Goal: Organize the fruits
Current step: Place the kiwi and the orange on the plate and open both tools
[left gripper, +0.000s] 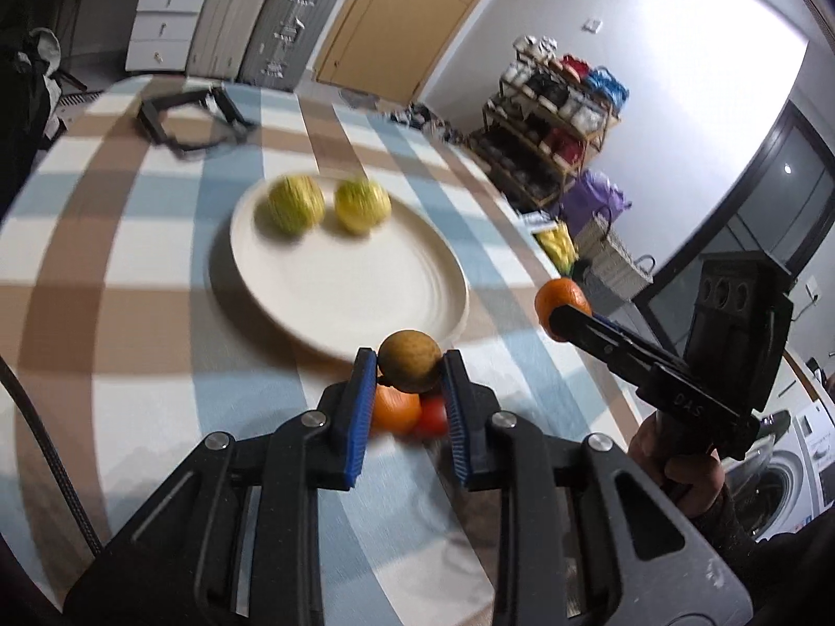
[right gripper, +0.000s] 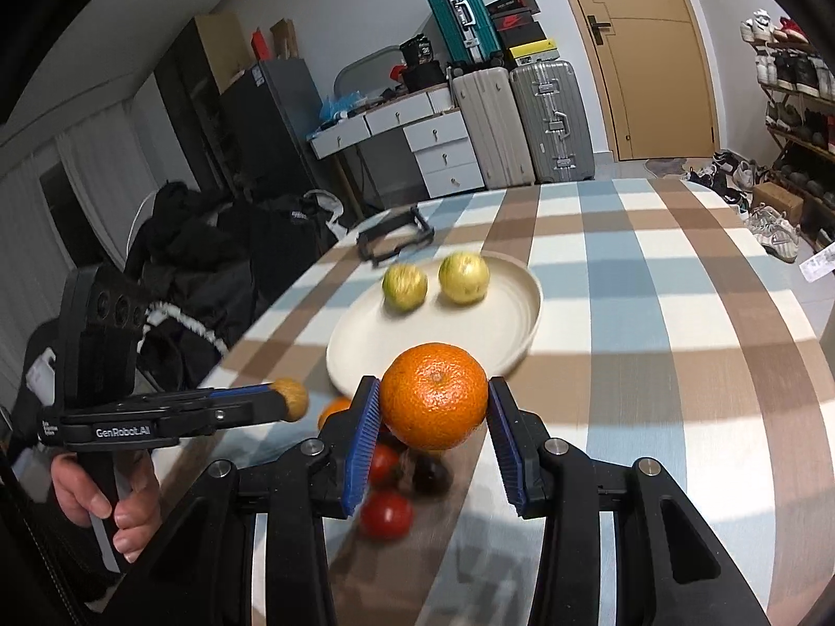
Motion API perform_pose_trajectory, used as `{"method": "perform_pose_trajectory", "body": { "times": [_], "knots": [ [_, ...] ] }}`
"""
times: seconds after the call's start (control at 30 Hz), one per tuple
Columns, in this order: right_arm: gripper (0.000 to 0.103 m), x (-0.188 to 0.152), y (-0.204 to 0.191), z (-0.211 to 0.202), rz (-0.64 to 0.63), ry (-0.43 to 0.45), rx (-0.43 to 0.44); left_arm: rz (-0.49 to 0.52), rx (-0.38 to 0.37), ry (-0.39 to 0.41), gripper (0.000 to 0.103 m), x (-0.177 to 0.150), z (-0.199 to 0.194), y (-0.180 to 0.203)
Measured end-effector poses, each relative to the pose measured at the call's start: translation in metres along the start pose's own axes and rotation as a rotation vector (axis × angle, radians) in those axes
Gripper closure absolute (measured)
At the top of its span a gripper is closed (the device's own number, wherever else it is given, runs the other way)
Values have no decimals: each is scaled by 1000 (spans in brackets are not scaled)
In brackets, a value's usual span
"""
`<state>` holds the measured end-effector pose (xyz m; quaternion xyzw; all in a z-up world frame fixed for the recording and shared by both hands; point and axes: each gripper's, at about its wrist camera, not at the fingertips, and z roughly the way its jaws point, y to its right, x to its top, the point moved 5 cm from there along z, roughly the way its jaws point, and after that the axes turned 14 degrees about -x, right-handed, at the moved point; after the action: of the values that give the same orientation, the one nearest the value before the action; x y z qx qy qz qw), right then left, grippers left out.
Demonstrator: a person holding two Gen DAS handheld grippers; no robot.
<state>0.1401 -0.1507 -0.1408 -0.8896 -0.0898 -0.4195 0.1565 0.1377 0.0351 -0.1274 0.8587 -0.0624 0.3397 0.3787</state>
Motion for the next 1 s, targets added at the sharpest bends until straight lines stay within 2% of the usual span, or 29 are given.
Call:
{"method": "perform_pose_trajectory", "body": {
  "times": [0.27,0.43,0.6,0.67,0.8,1.0],
  "knots": [
    [61,50,9,36,19,-19,6,10,77,60,80,65,2,-37],
    [61,75,13,65,27,-53,29,-12,111,59,80,90,15,-67],
    [61,93,20,100,23,-92,14,-12,134,35,80,96,34,-88],
    [61,96,21,114,11,-113,-1,19,148,-1,80,95,44,-91],
    [61,91,20,141,-14,-169,-16,29,155,-43,80,87,59,-98],
    [61,81,17,164,-43,-209,-28,12,165,-50,80,81,67,-109]
  ]
}}
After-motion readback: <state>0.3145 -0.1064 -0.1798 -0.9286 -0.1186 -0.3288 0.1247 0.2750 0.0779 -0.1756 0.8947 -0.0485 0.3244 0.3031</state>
